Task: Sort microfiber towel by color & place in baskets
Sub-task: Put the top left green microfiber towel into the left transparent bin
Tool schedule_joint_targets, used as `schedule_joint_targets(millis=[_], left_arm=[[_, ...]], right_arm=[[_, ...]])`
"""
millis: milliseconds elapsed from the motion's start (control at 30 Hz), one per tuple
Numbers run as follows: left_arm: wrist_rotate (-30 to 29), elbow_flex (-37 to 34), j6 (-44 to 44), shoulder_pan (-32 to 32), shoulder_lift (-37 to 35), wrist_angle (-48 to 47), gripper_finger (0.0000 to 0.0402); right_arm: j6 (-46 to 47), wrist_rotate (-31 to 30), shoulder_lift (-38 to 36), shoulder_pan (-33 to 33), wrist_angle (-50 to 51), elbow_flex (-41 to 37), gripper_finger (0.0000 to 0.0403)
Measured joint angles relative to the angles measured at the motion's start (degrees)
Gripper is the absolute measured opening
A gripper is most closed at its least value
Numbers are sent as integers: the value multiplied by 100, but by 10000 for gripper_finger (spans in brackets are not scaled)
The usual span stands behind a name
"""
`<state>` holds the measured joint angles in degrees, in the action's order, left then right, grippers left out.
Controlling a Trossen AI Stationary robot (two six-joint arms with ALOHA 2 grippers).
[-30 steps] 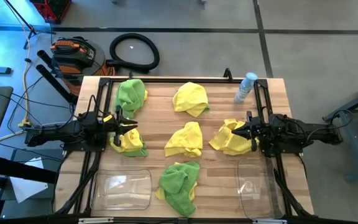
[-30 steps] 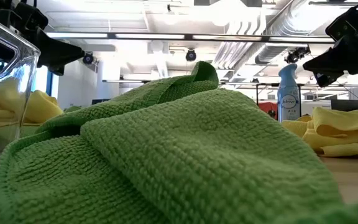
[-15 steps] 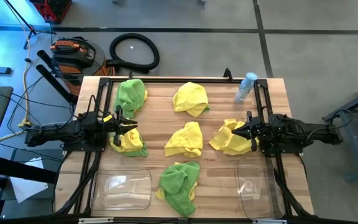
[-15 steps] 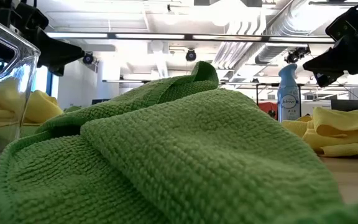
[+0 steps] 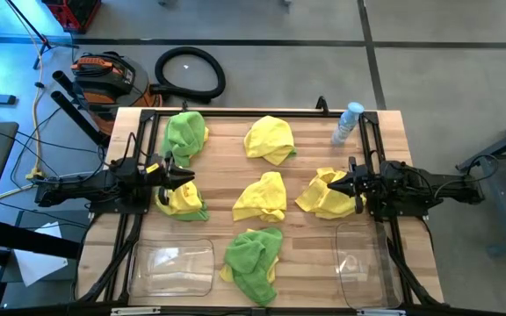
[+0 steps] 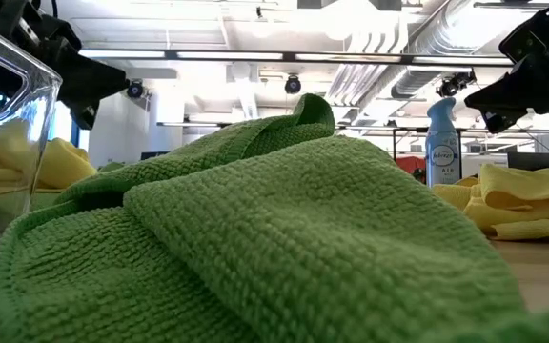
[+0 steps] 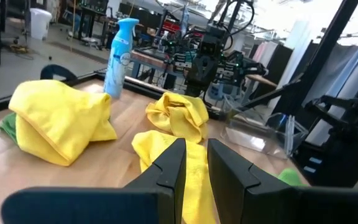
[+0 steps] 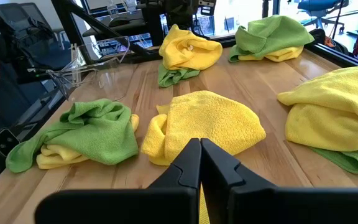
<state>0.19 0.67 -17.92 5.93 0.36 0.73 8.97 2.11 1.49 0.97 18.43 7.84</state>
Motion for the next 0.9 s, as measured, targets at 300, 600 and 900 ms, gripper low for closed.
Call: schedule_joint_targets(millis=[300,600,900], left_arm=[[-99,0,-250,2,0,299,53],[-634,66,171,2,0,1083,54],[-992,573,821,2,476,870,70]], right_arm=[[-2,1,-1,0,0,0,0],[0,0,0,0,0,0,0],[-2,2,0,0,-1,0,0]])
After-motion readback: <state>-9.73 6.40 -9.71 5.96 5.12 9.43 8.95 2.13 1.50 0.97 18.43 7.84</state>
